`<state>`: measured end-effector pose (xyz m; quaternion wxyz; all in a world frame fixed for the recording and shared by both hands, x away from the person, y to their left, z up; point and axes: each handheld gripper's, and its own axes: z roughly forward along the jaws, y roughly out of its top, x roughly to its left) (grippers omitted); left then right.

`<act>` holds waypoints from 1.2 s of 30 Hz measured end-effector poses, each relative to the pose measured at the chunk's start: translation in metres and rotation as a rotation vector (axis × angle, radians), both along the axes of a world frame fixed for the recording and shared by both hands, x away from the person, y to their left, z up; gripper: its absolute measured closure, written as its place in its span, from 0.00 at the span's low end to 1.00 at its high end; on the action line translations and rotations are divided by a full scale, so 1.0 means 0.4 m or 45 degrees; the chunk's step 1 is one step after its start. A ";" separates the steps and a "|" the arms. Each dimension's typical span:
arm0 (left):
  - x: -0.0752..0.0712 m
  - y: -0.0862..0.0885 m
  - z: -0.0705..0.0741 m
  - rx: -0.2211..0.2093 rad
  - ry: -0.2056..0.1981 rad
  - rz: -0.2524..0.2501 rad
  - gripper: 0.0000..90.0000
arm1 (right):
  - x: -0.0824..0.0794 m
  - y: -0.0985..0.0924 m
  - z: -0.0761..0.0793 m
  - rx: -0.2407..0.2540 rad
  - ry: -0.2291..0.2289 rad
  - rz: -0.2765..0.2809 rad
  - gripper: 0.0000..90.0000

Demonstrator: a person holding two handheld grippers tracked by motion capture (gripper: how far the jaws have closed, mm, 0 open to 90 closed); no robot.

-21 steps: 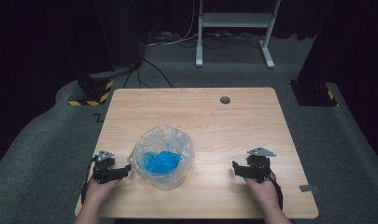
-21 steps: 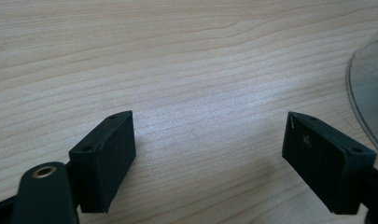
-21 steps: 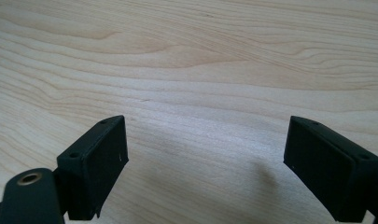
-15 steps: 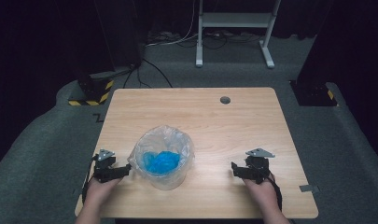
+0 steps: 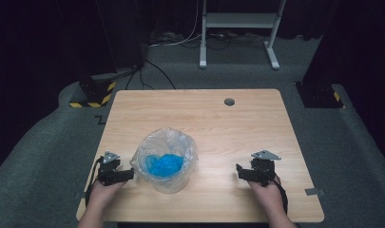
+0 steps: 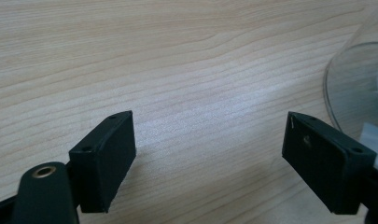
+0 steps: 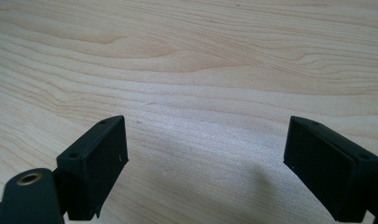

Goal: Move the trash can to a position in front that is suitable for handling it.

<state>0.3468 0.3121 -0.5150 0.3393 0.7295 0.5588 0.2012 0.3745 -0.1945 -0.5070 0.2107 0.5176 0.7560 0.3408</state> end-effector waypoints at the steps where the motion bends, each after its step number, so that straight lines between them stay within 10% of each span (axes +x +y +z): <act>1: 0.000 0.000 0.001 -0.001 -0.002 -0.001 0.20 | 0.000 0.001 0.001 0.005 -0.006 0.006 0.15; 20: -0.034 0.012 0.079 -0.056 -0.126 0.011 0.19 | -0.032 0.120 0.071 0.038 -0.172 0.127 0.15; 36: -0.052 -0.043 0.134 0.004 -0.201 -0.005 0.19 | -0.002 0.245 0.115 0.024 -0.288 0.173 0.15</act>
